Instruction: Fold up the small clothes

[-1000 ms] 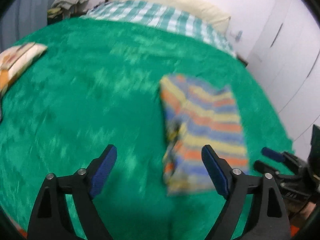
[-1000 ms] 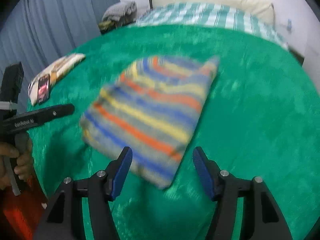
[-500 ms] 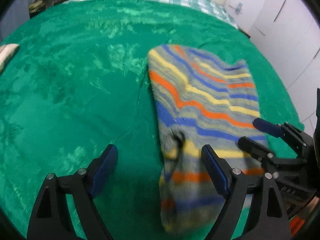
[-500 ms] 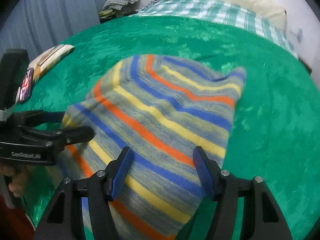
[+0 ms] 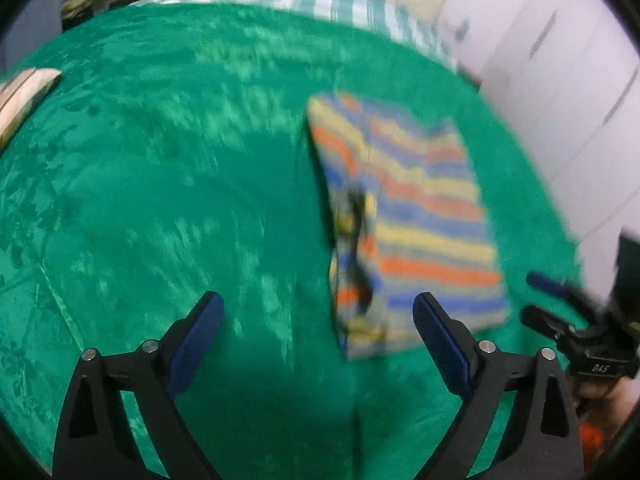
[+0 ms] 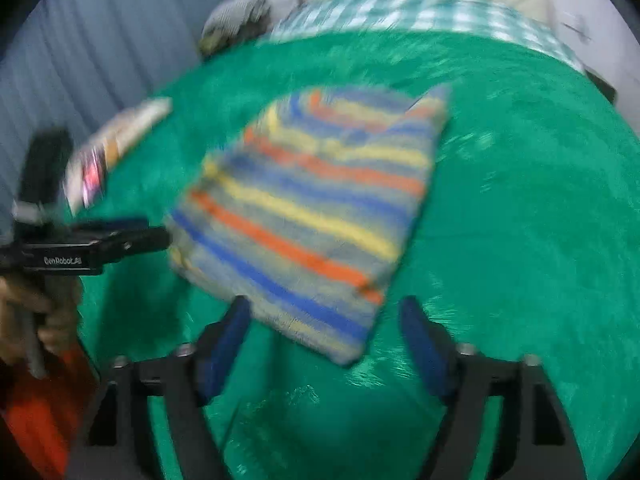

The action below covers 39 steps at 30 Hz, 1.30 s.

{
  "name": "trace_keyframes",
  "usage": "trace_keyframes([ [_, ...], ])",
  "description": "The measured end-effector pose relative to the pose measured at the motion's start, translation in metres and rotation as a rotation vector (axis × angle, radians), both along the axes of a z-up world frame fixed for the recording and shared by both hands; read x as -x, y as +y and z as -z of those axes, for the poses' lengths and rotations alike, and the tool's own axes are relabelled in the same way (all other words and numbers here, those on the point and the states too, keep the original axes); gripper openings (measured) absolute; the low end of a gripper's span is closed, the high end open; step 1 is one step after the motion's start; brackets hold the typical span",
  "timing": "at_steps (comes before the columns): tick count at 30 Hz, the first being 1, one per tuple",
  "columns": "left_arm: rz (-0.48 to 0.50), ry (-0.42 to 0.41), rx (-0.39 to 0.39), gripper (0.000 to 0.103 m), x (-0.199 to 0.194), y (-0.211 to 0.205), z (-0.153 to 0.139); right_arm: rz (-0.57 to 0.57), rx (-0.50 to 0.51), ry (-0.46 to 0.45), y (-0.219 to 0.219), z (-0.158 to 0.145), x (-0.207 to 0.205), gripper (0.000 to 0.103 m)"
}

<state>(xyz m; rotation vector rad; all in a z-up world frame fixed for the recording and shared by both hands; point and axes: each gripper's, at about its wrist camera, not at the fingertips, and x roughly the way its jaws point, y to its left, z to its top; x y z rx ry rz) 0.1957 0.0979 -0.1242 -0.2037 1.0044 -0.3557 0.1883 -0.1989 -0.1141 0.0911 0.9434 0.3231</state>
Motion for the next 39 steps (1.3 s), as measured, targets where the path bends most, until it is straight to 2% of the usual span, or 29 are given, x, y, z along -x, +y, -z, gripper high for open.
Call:
trace_keyframes([
  [1, -0.012, -0.002, 0.044, 0.097, -0.009, 0.005, -0.003, 0.026, -0.027, -0.023, -0.01, -0.007, 0.001, 0.091],
  [2, -0.018, 0.007, 0.074, 0.097, -0.02, 0.006, -0.004, 0.062, -0.066, -0.046, -0.025, -0.014, -0.003, 0.091],
  [4, 0.005, 0.039, 0.113, 0.097, -0.055, -0.003, 0.004, 0.108, -0.127, -0.029, -0.043, -0.016, -0.024, 0.091],
  [7, 0.035, 0.142, 0.101, 0.094, -0.101, -0.026, 0.033, 0.15, -0.243, 0.006, -0.06, -0.008, -0.067, 0.091],
  [8, 0.038, 0.179, 0.09, 0.09, -0.112, -0.034, 0.042, 0.166, -0.304, 0.053, -0.064, 0.004, -0.09, 0.091],
  [10, 0.051, 0.196, 0.077, 0.082, -0.117, -0.047, 0.047, 0.179, -0.391, 0.107, -0.063, 0.022, -0.116, 0.088],
  [12, 0.144, 0.208, 0.085, 0.04, -0.121, -0.07, 0.05, 0.152, -0.474, 0.19, -0.048, 0.049, -0.141, 0.07],
  [13, 0.174, 0.227, 0.058, 0.019, -0.121, -0.081, 0.054, 0.133, -0.466, 0.2, -0.038, 0.056, -0.146, 0.059],
  [14, 0.174, 0.211, 0.019, 0.018, -0.12, -0.087, 0.054, 0.105, -0.373, 0.182, -0.019, 0.058, -0.15, 0.044],
  [15, 0.175, 0.189, -0.007, 0.017, -0.118, -0.091, 0.051, 0.091, -0.296, 0.165, -0.007, 0.056, -0.15, 0.035],
  [16, 0.165, 0.171, -0.012, 0.015, -0.115, -0.092, 0.045, 0.08, -0.248, 0.149, 0.001, 0.051, -0.15, 0.028],
  [17, 0.159, 0.147, -0.001, 0.015, -0.111, -0.092, 0.036, 0.074, -0.206, 0.111, 0.009, 0.039, -0.147, 0.026],
  [22, 0.158, -0.034, 0.072, 0.015, -0.101, -0.091, -0.035, -0.004, -0.181, -0.115, 0.021, -0.037, -0.138, 0.025],
  [25, 0.158, -0.132, 0.106, 0.015, -0.109, -0.091, -0.085, -0.016, -0.186, -0.207, 0.018, -0.078, -0.142, 0.026],
  [27, 0.161, -0.155, 0.119, 0.015, -0.12, -0.092, -0.1, -0.01, -0.22, -0.244, 0.01, -0.103, -0.155, 0.026],
  [28, 0.164, -0.146, 0.124, 0.019, -0.127, -0.095, -0.102, -0.003, -0.232, -0.25, 0.007, -0.109, -0.161, 0.026],
  [30, 0.155, -0.081, 0.103, 0.044, -0.146, -0.102, -0.084, 0.02, -0.262, -0.226, -0.007, -0.11, -0.182, 0.027],
  [31, 0.119, -0.038, 0.031, 0.068, -0.158, -0.104, -0.062, 0.033, -0.273, -0.197, -0.013, -0.105, -0.19, 0.033],
  [32, 0.08, -0.023, -0.037, 0.069, -0.152, -0.1, -0.05, 0.079, -0.251, -0.12, -0.024, -0.087, -0.204, 0.055],
  [33, 0.026, -0.009, -0.162, 0.067, -0.145, -0.097, -0.03, 0.121, -0.194, -0.077, -0.03, -0.074, -0.209, 0.073],
  [34, 0.012, -0.012, -0.218, 0.065, -0.136, -0.094, -0.022, 0.173, -0.108, -0.042, -0.039, -0.057, -0.208, 0.093],
  [36, -0.001, -0.061, -0.279, 0.069, -0.103, -0.083, -0.014, 0.215, -0.012, -0.015, -0.051, -0.04, -0.189, 0.093],
  [38, -0.032, -0.115, -0.341, 0.084, -0.066, -0.073, -0.015, 0.219, 0.05, -0.008, -0.059, -0.03, -0.158, 0.1],
  [39, -0.054, -0.149, -0.372, 0.088, -0.047, -0.069, -0.019, 0.215, 0.09, -0.008, -0.059, -0.027, -0.139, 0.101],
])
